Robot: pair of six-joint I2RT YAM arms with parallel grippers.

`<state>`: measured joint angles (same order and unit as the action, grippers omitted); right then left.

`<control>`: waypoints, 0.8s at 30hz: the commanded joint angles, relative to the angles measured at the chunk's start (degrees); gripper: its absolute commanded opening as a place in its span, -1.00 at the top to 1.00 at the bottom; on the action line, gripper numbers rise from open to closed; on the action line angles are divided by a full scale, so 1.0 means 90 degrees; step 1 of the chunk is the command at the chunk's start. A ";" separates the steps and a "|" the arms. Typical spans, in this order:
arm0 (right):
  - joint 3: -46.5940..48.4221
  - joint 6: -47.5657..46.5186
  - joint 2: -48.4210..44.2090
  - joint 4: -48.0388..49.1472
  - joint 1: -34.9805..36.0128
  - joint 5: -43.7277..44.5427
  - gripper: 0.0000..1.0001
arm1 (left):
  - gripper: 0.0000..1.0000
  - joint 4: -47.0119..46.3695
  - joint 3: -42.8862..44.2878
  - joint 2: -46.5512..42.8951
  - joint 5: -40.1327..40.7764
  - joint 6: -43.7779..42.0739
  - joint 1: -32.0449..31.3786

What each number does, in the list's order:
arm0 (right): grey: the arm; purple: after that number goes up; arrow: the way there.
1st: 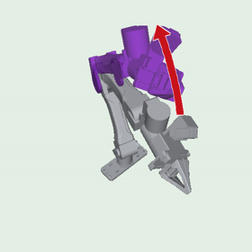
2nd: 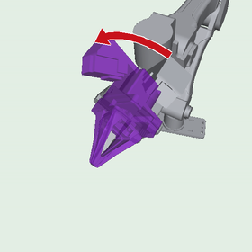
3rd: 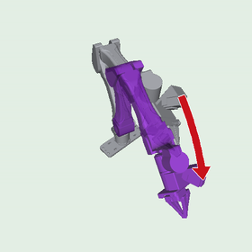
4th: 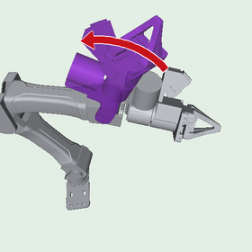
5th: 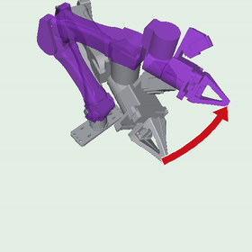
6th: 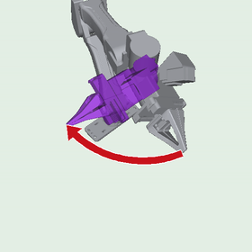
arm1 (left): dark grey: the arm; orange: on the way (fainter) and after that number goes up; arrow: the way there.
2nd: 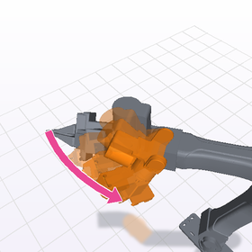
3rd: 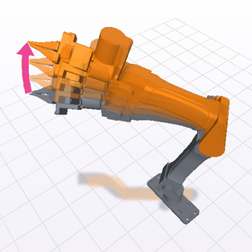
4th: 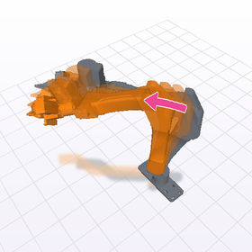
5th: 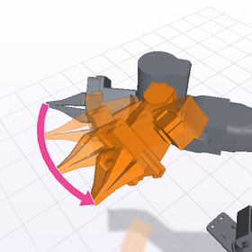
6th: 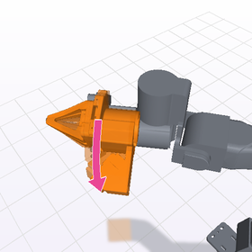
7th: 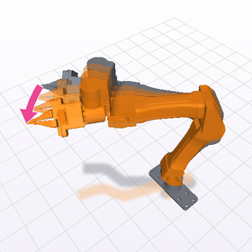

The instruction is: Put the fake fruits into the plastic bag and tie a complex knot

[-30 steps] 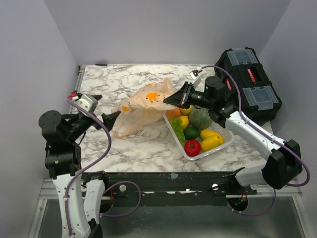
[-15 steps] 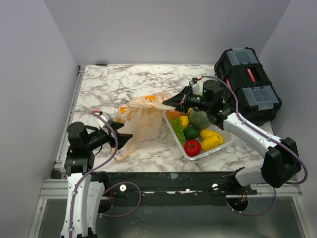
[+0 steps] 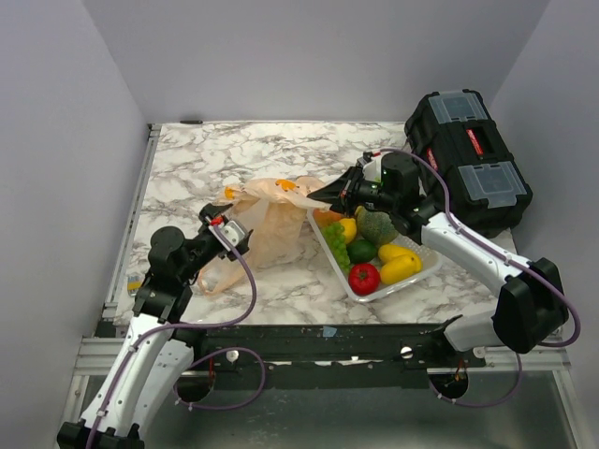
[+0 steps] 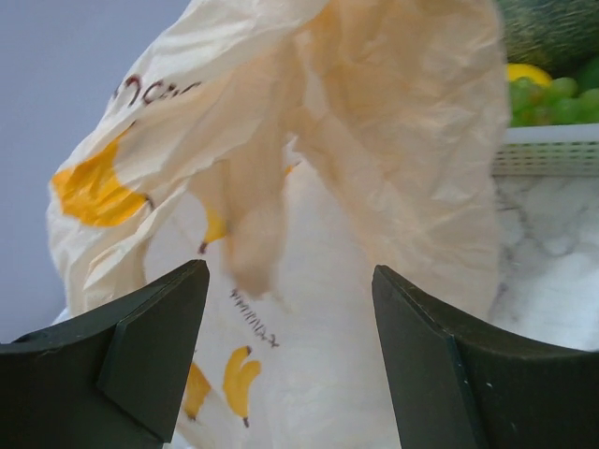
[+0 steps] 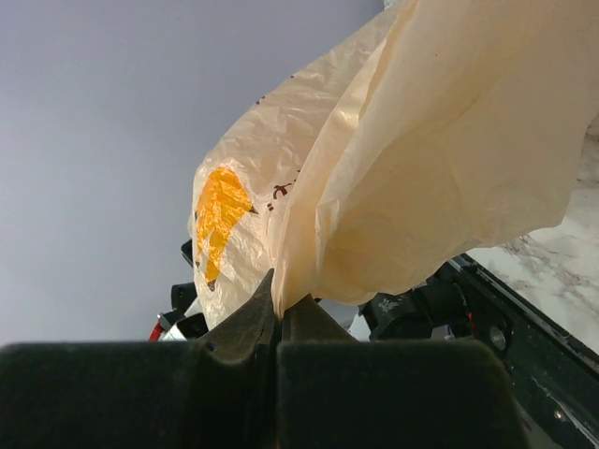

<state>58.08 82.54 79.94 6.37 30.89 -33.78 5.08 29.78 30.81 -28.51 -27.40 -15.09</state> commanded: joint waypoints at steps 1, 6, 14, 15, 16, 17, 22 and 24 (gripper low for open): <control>-0.0138 -0.0089 -0.0064 -0.0276 -0.0041 -0.0008 0.99 | -0.47 -0.1019 -0.0223 0.0043 0.1197 -0.0511 -0.0022; -0.0332 -0.0046 -0.0054 -0.0111 -0.0034 -0.0170 0.99 | -0.50 -0.1225 -0.0228 0.0320 0.1273 -0.0626 -0.0022; -0.0324 -0.0097 -0.0063 0.0108 -0.0035 -0.0221 0.99 | -0.39 -0.1398 0.0074 0.1151 0.0887 -0.0673 -0.0126; -0.0312 -0.0131 -0.0055 0.0112 -0.0036 -0.0221 0.99 | -0.30 -0.1422 0.0107 0.1214 0.0866 -0.0712 -0.0146; -0.0296 -0.0164 -0.0054 0.0116 -0.0035 -0.0221 0.99 | -0.18 -0.1381 0.0166 0.1257 0.0815 -0.0746 -0.0153; -0.0290 -0.0190 -0.0045 0.0121 -0.0037 -0.0213 0.99 | -0.06 -0.1252 0.0251 0.1269 0.0750 -0.0773 -0.0155; -0.0180 -0.0451 0.0025 0.0089 -0.0410 -0.0197 0.99 | 1.00 0.0814 0.0764 0.0749 0.0066 -0.1137 -0.0159; -0.0069 -0.0556 0.0139 0.0057 -0.0716 -0.0311 0.99 | 1.00 0.1713 0.0757 0.0260 -0.0164 -0.1511 -0.0109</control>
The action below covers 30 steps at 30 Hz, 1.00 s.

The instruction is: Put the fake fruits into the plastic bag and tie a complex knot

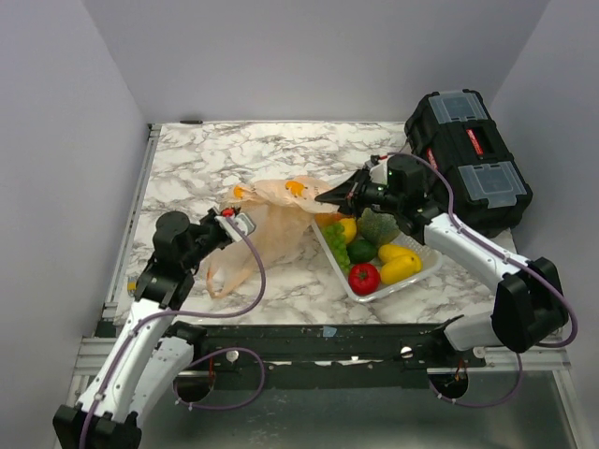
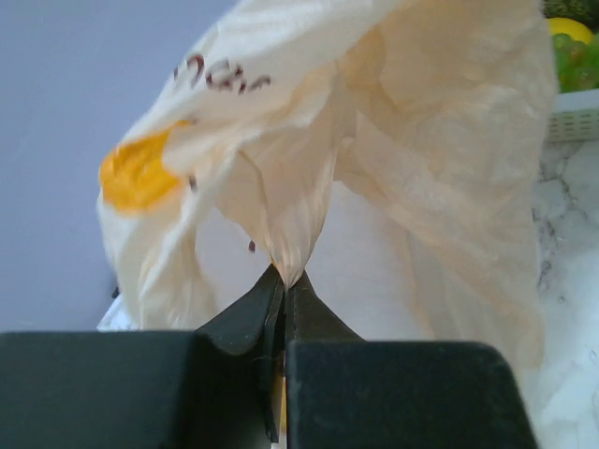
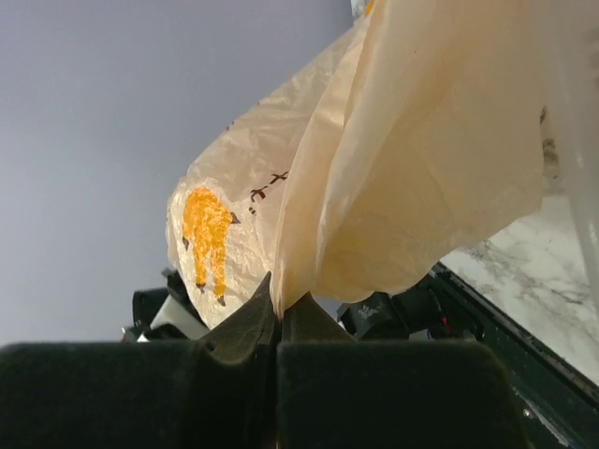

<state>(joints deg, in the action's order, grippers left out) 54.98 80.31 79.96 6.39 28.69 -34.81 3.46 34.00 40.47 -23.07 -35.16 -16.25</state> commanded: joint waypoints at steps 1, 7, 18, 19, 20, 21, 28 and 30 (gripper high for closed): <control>0.0336 -0.0363 0.0239 0.0060 -0.0615 -0.0278 0.99 | 1.00 0.2324 0.0280 -0.1051 -0.0906 -0.0879 0.0086; 0.1283 -0.1054 0.0866 -0.0131 -0.1128 -0.0654 0.99 | 1.00 0.5112 0.0492 -0.2301 -0.1670 -0.2084 0.0513; 0.3074 -0.1814 0.1845 -0.0357 -0.2020 -0.0625 0.99 | 1.00 0.7129 0.0156 -0.3699 -0.0105 -0.2976 0.0575; 0.3129 -0.1874 0.1884 -0.0382 -0.2042 -0.0633 0.99 | 1.00 0.7090 0.0076 -0.3835 -0.0019 -0.2950 0.0575; 0.3132 -0.1926 0.1913 -0.0398 -0.2042 -0.0665 0.99 | 1.00 0.7035 0.0040 -0.3973 0.0001 -0.2858 0.0574; 0.3084 -0.1889 0.1929 -0.0314 -0.2023 -0.0772 0.99 | 1.00 0.7004 0.0039 -0.4038 -0.0064 -0.2794 0.0575; 0.2768 -0.1601 0.1797 0.0216 -0.1537 -0.1218 0.99 | 0.19 0.6877 0.1209 -0.2711 -0.1517 -0.1250 0.0575; 0.2727 -0.1502 0.1725 0.0491 -0.1443 -0.1295 0.99 | -0.37 0.7009 0.1820 -0.2100 -0.1970 -0.0869 0.0575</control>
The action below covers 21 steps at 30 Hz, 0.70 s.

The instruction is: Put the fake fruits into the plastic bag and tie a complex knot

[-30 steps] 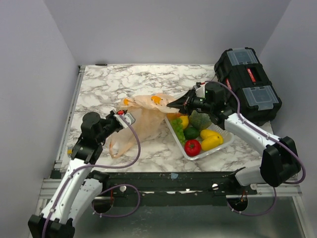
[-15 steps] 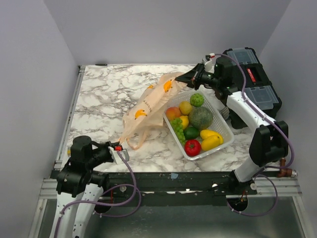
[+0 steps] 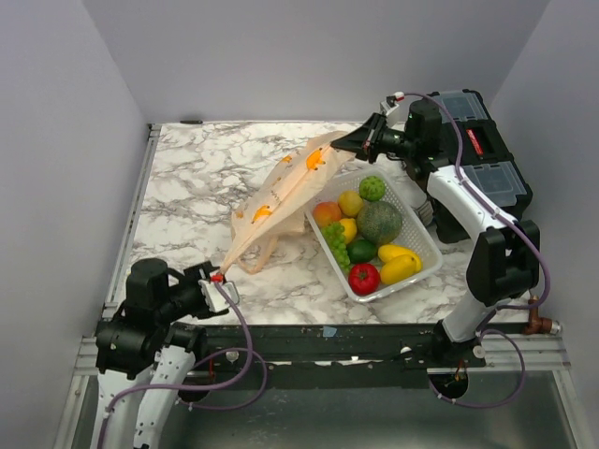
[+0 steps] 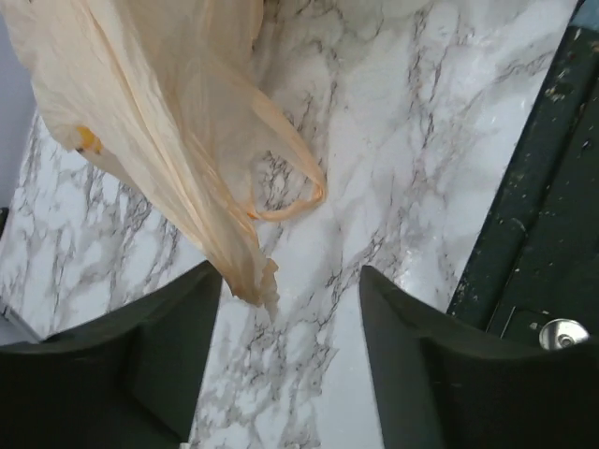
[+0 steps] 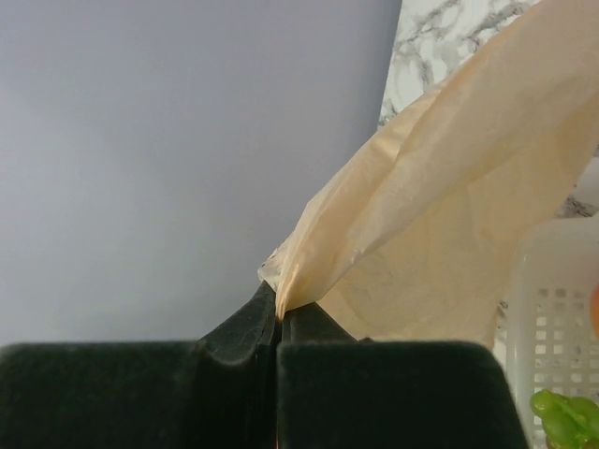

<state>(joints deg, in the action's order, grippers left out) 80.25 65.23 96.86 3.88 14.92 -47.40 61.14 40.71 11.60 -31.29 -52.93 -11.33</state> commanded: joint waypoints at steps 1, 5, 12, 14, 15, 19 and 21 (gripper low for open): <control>-0.0083 0.0174 -0.0173 0.0820 0.0121 0.0078 0.99 | -0.52 0.0627 0.1328 0.1361 -0.1244 0.1342 0.0029; -0.0108 -0.0016 -0.0206 0.1065 0.0234 -0.0189 0.99 | -0.96 0.0365 0.2246 0.1849 -0.2262 0.2320 0.0029; -0.0259 -0.0281 -0.0339 0.1061 0.0569 -0.0116 0.99 | -0.97 -0.1314 0.3131 0.2570 -0.2142 0.4563 0.0024; -0.0407 -0.0161 -0.0566 0.0980 0.0731 0.0390 0.99 | -0.97 -0.1892 0.3115 0.2691 -0.1764 0.4995 0.0012; -0.0533 0.0014 -0.0682 0.1027 0.0814 0.0664 0.99 | -0.97 -0.2238 0.3008 0.2705 -0.1593 0.5205 -0.0016; -0.0736 0.1100 -0.0696 0.0815 0.1150 0.1285 0.99 | -0.97 -0.3181 0.2788 0.2971 -0.0657 0.5169 -0.0440; -0.0699 0.1433 -0.0588 0.0543 0.1271 0.1317 0.99 | -0.97 -0.3124 0.2934 0.3245 -0.0344 0.4756 -0.0788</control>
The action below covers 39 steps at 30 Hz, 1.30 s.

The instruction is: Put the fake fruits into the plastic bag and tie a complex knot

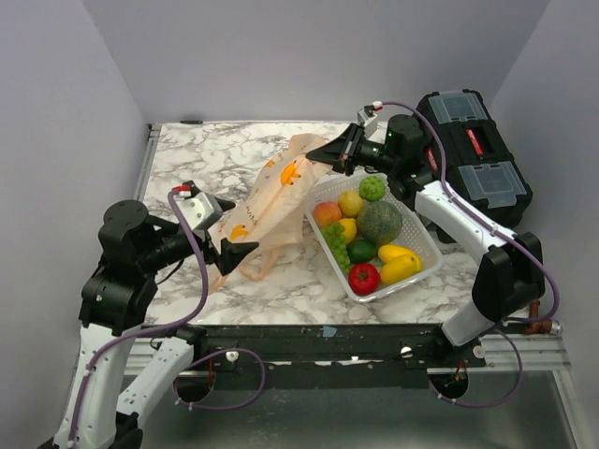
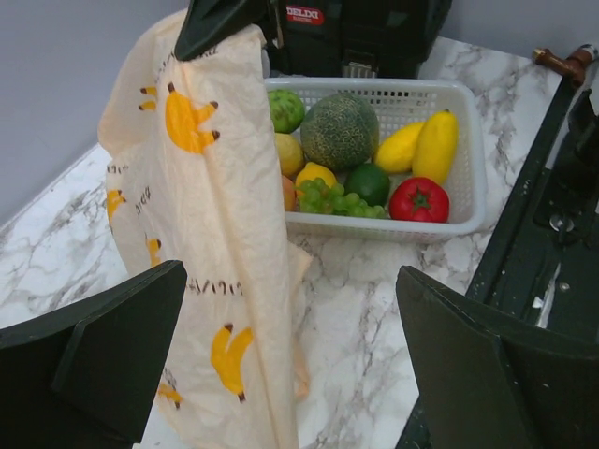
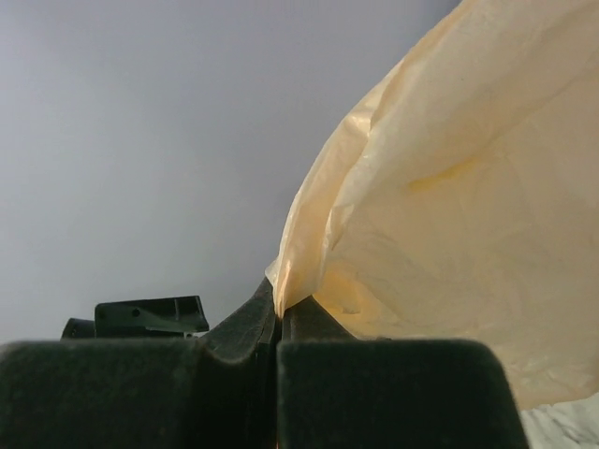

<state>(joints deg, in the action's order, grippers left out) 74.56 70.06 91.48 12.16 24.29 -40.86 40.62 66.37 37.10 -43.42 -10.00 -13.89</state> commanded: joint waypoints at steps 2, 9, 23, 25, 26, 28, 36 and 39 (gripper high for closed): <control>-0.0187 0.1198 -0.0025 -0.0429 0.0337 0.0800 0.99 | -0.97 -0.0834 0.0180 0.0598 0.1598 -0.0608 -0.0981; 0.0017 0.1531 0.0093 -0.0620 0.0758 0.1163 0.99 | -0.97 -0.1427 0.0019 0.1199 0.3841 -0.1907 -0.2827; 0.0178 0.1912 -0.0074 -0.1151 0.0900 0.1298 0.79 | -0.59 -0.2518 -0.0420 0.2266 0.5978 -0.2901 -0.3817; 0.0144 0.1973 -0.0095 -0.1113 0.0899 0.1298 0.78 | -0.10 -0.2588 -0.0447 0.2344 0.6207 -0.2991 -0.3820; 0.0133 0.2004 -0.0110 -0.1108 0.0899 0.1307 0.78 | 0.05 -0.2640 -0.0461 0.2410 0.6337 -0.3040 -0.3817; 0.0123 0.2044 -0.0143 -0.1093 0.0898 0.1281 0.78 | 0.09 -0.2606 -0.0460 0.2495 0.6566 -0.3125 -0.3809; -0.0020 0.1487 -0.0347 -0.0899 0.0620 0.1193 0.14 | 1.00 -0.1134 0.0582 0.2105 0.2996 -0.0797 -0.1883; 0.0002 0.0772 -0.0445 -0.0838 0.0170 0.1081 -0.11 | 1.00 -0.1183 0.0802 0.1801 0.1207 0.0062 -0.0704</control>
<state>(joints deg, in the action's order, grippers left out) 74.17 84.97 90.26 3.36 30.44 -30.63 27.53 68.71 58.65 -6.48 -24.36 -32.16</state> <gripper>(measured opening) 0.475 0.008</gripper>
